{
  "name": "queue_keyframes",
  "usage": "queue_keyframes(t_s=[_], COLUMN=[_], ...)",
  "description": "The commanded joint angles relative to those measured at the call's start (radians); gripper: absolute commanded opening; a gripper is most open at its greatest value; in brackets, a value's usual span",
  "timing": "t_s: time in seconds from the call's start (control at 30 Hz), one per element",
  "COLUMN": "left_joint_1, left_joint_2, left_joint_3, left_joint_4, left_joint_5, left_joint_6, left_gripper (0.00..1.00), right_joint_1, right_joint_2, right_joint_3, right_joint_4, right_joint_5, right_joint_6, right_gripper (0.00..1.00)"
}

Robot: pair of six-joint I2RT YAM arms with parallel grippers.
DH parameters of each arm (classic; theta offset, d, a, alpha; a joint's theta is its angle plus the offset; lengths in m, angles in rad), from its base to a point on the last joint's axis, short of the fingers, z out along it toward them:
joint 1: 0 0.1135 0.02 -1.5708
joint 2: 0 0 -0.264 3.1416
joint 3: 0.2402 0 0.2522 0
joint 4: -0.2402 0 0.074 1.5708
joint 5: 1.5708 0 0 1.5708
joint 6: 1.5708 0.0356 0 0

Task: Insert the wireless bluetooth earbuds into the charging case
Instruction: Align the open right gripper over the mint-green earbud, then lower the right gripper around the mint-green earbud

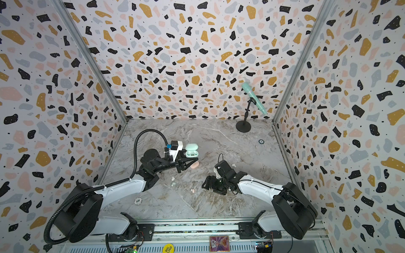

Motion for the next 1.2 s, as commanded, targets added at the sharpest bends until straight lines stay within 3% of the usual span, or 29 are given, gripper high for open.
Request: queue_keyframes(t_s=[0.0, 0.5, 0.77, 0.97, 1.17], left_joint_1=[0.006, 0.006, 0.006, 0.006, 0.006], left_joint_2=[-0.022, -0.021, -0.094, -0.151, -0.189], left_joint_3=[0.000, -0.014, -0.066, -0.110, -0.136], left_joint_4=[0.030, 0.067, 0.043, -0.015, -0.032], left_joint_5=[0.004, -0.014, -0.109, -0.145, -0.177], left_joint_6=[0.015, -0.033, -0.068, -0.052, -0.064], left_gripper=[0.43, 0.43, 0.43, 0.43, 0.43], right_joint_1=[0.005, 0.008, 0.013, 0.013, 0.018], right_joint_2=[-0.010, 0.136, 0.199, 0.243, 0.248], right_joint_3=[0.011, 0.092, 0.164, 0.228, 0.311], right_joint_4=[-0.033, 0.003, -0.023, -0.108, -0.290], right_joint_5=[0.033, 0.068, 0.051, 0.072, 0.195], right_joint_6=[-0.007, -0.033, -0.059, -0.112, -0.193], right_gripper=[0.75, 0.71, 0.71, 0.71, 0.69])
